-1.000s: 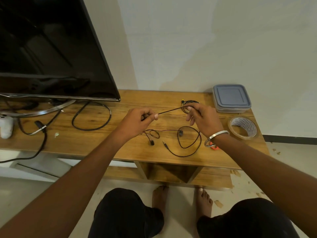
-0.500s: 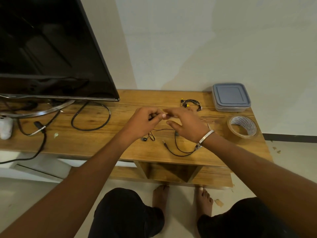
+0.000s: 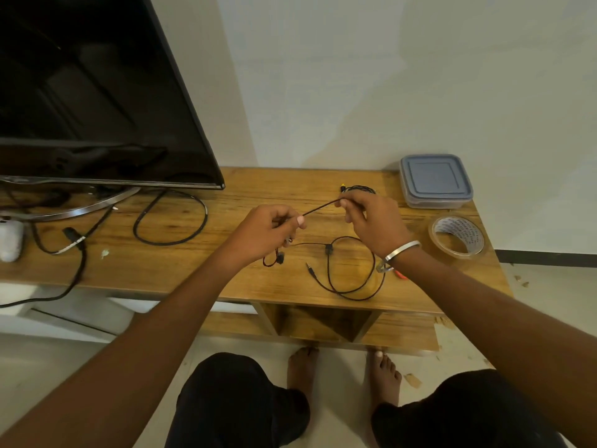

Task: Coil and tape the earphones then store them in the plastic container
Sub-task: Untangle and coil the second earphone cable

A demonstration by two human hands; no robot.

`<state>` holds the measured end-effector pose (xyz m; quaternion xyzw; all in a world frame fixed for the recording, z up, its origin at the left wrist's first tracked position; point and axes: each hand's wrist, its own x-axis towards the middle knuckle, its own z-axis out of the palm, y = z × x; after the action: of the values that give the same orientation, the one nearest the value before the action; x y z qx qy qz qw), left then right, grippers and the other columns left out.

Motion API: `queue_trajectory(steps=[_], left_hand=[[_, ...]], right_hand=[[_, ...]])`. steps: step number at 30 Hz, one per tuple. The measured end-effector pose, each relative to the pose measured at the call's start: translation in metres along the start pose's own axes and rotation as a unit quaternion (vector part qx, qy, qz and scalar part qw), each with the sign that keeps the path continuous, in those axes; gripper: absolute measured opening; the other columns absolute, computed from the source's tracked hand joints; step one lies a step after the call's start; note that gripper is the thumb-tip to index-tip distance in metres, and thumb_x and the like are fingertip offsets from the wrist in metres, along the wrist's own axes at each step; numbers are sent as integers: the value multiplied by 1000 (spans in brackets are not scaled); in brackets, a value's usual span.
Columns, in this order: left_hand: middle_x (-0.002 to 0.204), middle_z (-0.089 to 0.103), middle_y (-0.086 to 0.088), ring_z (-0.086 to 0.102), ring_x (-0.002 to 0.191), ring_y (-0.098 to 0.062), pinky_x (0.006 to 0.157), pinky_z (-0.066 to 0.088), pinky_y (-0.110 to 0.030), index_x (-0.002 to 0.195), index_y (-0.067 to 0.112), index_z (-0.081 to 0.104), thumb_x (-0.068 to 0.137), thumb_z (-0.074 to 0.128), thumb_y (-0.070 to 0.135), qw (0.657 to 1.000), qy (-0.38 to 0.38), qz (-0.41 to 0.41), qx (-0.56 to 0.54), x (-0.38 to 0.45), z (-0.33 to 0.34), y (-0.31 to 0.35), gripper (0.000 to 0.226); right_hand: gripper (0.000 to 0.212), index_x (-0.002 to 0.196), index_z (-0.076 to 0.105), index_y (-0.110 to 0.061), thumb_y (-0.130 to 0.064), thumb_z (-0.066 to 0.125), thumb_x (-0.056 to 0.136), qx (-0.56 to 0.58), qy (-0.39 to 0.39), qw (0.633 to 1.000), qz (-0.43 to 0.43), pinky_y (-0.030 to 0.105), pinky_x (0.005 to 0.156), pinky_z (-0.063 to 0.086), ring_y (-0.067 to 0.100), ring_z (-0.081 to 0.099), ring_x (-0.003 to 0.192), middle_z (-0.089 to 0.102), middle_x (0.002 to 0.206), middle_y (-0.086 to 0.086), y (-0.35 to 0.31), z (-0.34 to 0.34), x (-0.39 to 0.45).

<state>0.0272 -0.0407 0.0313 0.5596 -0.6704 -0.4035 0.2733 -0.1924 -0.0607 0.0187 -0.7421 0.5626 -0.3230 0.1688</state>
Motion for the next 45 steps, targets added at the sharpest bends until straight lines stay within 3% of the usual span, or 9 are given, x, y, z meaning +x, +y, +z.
queue_trajectory(steps=[7, 13, 15, 18, 26, 33, 36, 42, 45], left_hand=[[82, 62, -3, 61, 67, -16, 62, 50, -29, 109, 11, 69, 104, 41, 24, 951, -34, -132, -277, -3, 9, 12, 31], [85, 64, -4, 65, 70, -17, 63, 54, -30, 110, 9, 67, 101, 47, 17, 926, -24, -143, -348, -4, 15, 11, 23], [90, 66, -6, 68, 75, -19, 67, 57, -33, 106, 10, 66, 101, 49, 17, 911, -11, -152, -384, -4, 18, 11, 20], [96, 67, -8, 70, 83, -23, 76, 59, -39, 106, 9, 64, 101, 48, 18, 883, 4, -168, -438, -3, 19, 10, 20], [104, 65, -9, 67, 84, -22, 72, 60, -41, 111, 6, 65, 96, 47, 19, 847, -14, -181, -500, -4, 20, 11, 27], [103, 63, -8, 61, 84, -18, 71, 59, -39, 113, 10, 63, 95, 37, 4, 857, -49, -161, -487, -6, 24, 11, 33], [102, 66, -7, 65, 87, -18, 69, 60, -39, 117, 10, 61, 94, 40, -4, 862, -54, -150, -480, -7, 24, 13, 34], [103, 69, -8, 69, 85, -15, 76, 59, -38, 117, 5, 62, 91, 58, -2, 882, -35, -135, -451, -8, 28, 8, 27], [97, 70, -9, 69, 84, -16, 78, 60, -37, 112, 4, 64, 92, 60, 4, 880, -20, -136, -455, -9, 30, 6, 21]], right_hand=[[23, 106, 69, -22, -26, 49, 95, -61, -30, 995, 66, 48, 87, 46, 21, 60, 94, 67, 99, -3, -1, 10, -1], [40, 130, 53, -13, -9, 48, 90, -64, -78, 994, 52, 45, 101, 41, 24, 52, 118, 54, 129, 7, -7, 24, -11], [50, 137, 43, -8, -4, 49, 88, -25, -65, 997, 25, 33, 108, 35, 22, 44, 125, 44, 136, 9, -11, 27, -17], [40, 129, 50, -8, -6, 52, 89, 59, -33, 998, -10, 15, 97, 34, 12, 46, 112, 45, 124, 6, -19, 31, -24], [40, 126, 47, -11, -20, 55, 88, 120, 34, 991, -46, 35, 103, 39, 18, 41, 118, 37, 124, 6, -30, 40, -32], [17, 102, 63, -13, -19, 63, 86, 68, 25, 997, -35, 24, 90, 36, 15, 40, 104, 44, 108, 3, -29, 47, -32], [17, 104, 67, -12, -15, 60, 89, 99, 12, 995, -5, 10, 76, 32, 11, 42, 90, 46, 93, -1, -27, 44, -31], [18, 104, 67, -10, -13, 62, 87, 158, -23, 987, 24, 29, 74, 47, 17, 59, 84, 66, 91, 4, -23, 44, -30], [17, 100, 62, -10, -10, 68, 84, 244, -10, 967, 77, 28, 72, 54, 14, 63, 80, 66, 87, 2, -23, 44, -29]])
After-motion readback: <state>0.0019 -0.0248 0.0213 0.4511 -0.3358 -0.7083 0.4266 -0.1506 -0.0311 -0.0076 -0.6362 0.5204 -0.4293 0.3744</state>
